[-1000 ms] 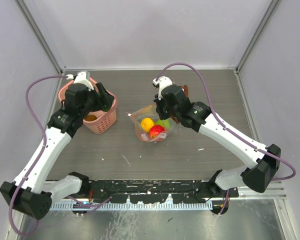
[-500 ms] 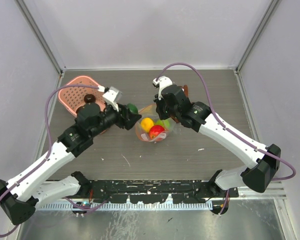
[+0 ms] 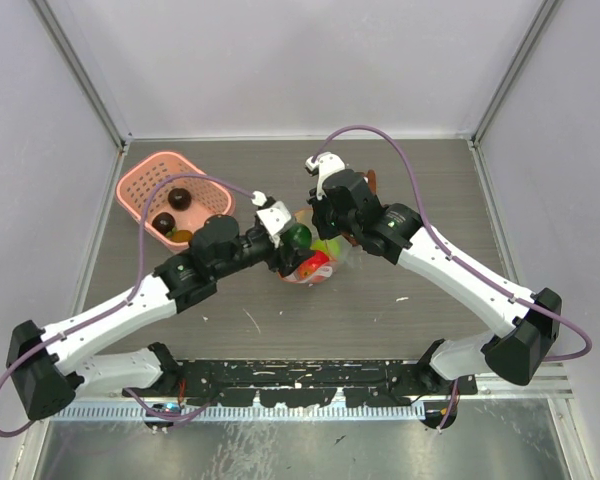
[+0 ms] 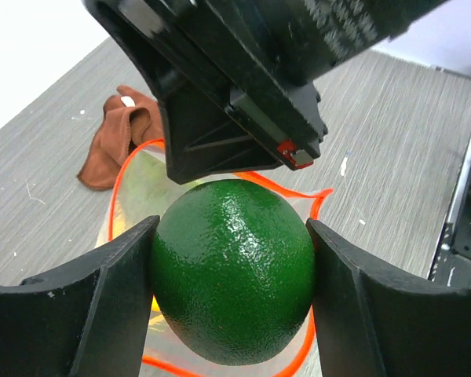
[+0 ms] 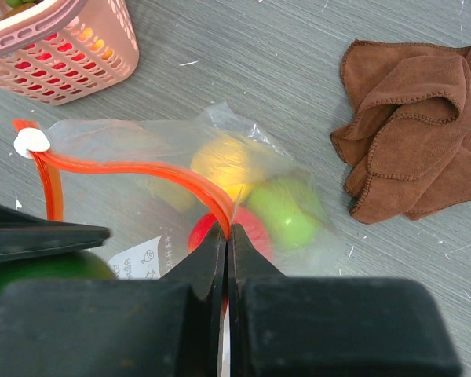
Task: Place the food in the zip-top bag and seal the zipper
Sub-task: Place the fake fruit in the zipper food storage bag.
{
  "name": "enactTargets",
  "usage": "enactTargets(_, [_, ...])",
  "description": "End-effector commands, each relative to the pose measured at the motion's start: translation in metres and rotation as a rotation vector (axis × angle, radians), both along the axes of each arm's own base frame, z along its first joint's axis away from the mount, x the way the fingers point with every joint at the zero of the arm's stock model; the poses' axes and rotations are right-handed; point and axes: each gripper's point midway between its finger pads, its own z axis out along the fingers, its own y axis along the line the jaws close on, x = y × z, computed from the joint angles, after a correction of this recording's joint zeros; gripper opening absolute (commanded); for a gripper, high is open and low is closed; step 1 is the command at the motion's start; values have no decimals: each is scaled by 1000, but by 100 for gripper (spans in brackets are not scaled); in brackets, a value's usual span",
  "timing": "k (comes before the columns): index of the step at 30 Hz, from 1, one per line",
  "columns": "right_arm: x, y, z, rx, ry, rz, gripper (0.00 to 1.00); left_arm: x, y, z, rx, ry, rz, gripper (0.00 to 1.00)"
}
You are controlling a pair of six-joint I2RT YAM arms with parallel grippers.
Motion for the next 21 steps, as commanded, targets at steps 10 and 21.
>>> enactTargets(10, [3, 4, 19, 66, -46, -2, 0, 34, -3, -30, 103, -99, 98, 55])
enactTargets(21, [3, 4, 19, 68, -46, -3, 0, 44, 5, -42, 162, -85, 163, 81])
